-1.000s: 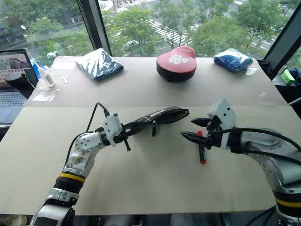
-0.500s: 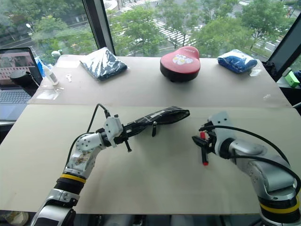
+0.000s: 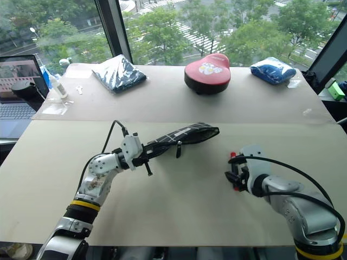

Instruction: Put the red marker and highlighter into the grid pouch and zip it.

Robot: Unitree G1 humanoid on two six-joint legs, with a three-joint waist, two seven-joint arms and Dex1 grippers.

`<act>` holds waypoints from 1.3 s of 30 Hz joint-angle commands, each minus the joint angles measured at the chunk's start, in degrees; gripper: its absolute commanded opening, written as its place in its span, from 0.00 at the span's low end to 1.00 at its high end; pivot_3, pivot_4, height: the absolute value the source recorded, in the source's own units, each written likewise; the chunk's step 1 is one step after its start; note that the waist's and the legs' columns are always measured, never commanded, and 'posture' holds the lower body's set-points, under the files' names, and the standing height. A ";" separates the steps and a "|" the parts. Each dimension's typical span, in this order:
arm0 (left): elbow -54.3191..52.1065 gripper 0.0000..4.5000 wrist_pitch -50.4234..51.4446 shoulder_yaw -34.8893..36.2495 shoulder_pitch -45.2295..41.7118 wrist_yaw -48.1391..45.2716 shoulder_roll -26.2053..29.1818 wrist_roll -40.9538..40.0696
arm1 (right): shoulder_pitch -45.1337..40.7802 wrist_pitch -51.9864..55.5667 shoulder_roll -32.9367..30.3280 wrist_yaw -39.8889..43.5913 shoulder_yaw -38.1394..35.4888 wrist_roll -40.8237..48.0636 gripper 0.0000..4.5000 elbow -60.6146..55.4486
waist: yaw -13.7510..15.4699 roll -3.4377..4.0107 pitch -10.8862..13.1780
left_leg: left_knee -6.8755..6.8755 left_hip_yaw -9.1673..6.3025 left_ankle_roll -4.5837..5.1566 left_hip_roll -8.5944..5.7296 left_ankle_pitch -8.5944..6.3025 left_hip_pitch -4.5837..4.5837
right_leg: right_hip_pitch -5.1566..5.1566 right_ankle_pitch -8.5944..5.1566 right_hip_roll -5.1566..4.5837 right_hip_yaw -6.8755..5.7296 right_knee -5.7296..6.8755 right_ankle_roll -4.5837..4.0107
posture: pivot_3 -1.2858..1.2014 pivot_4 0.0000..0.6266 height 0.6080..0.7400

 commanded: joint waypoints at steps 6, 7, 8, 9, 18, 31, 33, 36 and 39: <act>-0.89 0.00 -1.00 0.44 -1.02 -0.25 -0.18 -0.77 | 1.98 -1.20 1.61 -0.53 -1.85 -2.55 0.35 0.50 | 0.04 0.00 0.00 | 0.01 -0.01 0.01 0.00 0.00 0.09 | 0.11 -0.01 0.02 -0.01 -0.02 0.01 | 0.52 0.24 1.00; -0.90 0.00 -0.98 0.49 -1.10 -0.22 -0.18 -0.77 | 2.08 -1.41 1.55 -0.30 -1.79 -2.71 0.29 0.40 | 0.05 0.00 0.00 | 0.01 0.00 0.01 0.00 0.00 0.10 | 0.12 -0.01 0.02 -0.01 -0.02 0.01 | 0.52 0.24 1.00; -0.89 0.00 -0.97 0.54 -1.18 -0.19 -0.20 -0.77 | 2.12 -1.69 1.43 0.13 -1.68 -2.71 0.21 0.30 | 0.02 0.00 0.00 | 0.01 -0.01 0.01 0.00 0.00 0.11 | 0.12 -0.01 0.02 -0.01 -0.02 0.01 | 0.52 0.24 1.00; -0.83 0.00 -0.98 0.58 -1.26 -0.14 -0.21 -0.75 | 2.11 -1.99 1.23 0.42 -1.48 -2.80 0.15 0.24 | 0.01 0.00 0.00 | 0.01 -0.01 0.01 0.00 0.00 0.11 | 0.12 -0.01 0.02 -0.01 -0.02 0.02 | 0.52 0.24 1.00; -1.15 0.00 -0.86 0.59 -1.16 0.12 -0.37 -0.80 | -2.41 -11.27 -0.28 1.91 -0.51 -6.58 0.11 1.13 | -0.10 0.00 0.00 | 0.01 0.00 0.00 0.00 0.00 0.11 | 0.11 -0.01 0.03 0.00 -0.01 0.02 | 0.52 0.24 1.00; -0.16 0.00 -1.08 0.59 -2.09 0.04 -0.70 -0.69 | 2.09 -55.72 -27.07 27.86 2.87 -23.71 0.11 4.03 | 0.04 -0.01 0.01 | 0.01 0.04 0.00 0.01 0.00 0.07 | 0.14 -0.03 0.07 -0.01 -0.10 0.05 | 0.52 0.24 1.00; -0.14 0.00 -1.10 0.62 -2.11 -0.03 -0.65 -0.71 | 3.62 -61.02 -29.23 29.07 3.88 -27.35 0.11 5.58 | 0.03 -0.02 0.02 | 0.07 0.05 0.05 -0.01 -0.03 0.06 | 0.15 -0.04 0.02 0.00 -0.11 0.06 | 0.52 0.24 1.00; -0.16 0.00 -1.12 0.65 -2.08 -0.06 -0.56 -0.70 | 1.64 -65.01 -28.81 28.32 6.42 -31.50 0.11 8.27 | -0.13 -0.02 0.02 | 0.09 0.08 0.04 0.03 -0.03 0.11 | 0.17 -0.03 0.03 0.04 -0.10 0.06 | 0.52 0.24 1.00; -0.34 0.00 -1.08 0.64 -1.99 -0.09 -0.50 -0.70 | -0.77 -66.72 -27.06 28.60 8.47 -33.39 0.11 10.03 | -0.23 -0.03 0.02 | 0.08 0.07 -0.02 0.09 0.00 0.11 | 0.13 -0.03 0.07 0.04 -0.07 0.05 | 0.52 0.24 1.00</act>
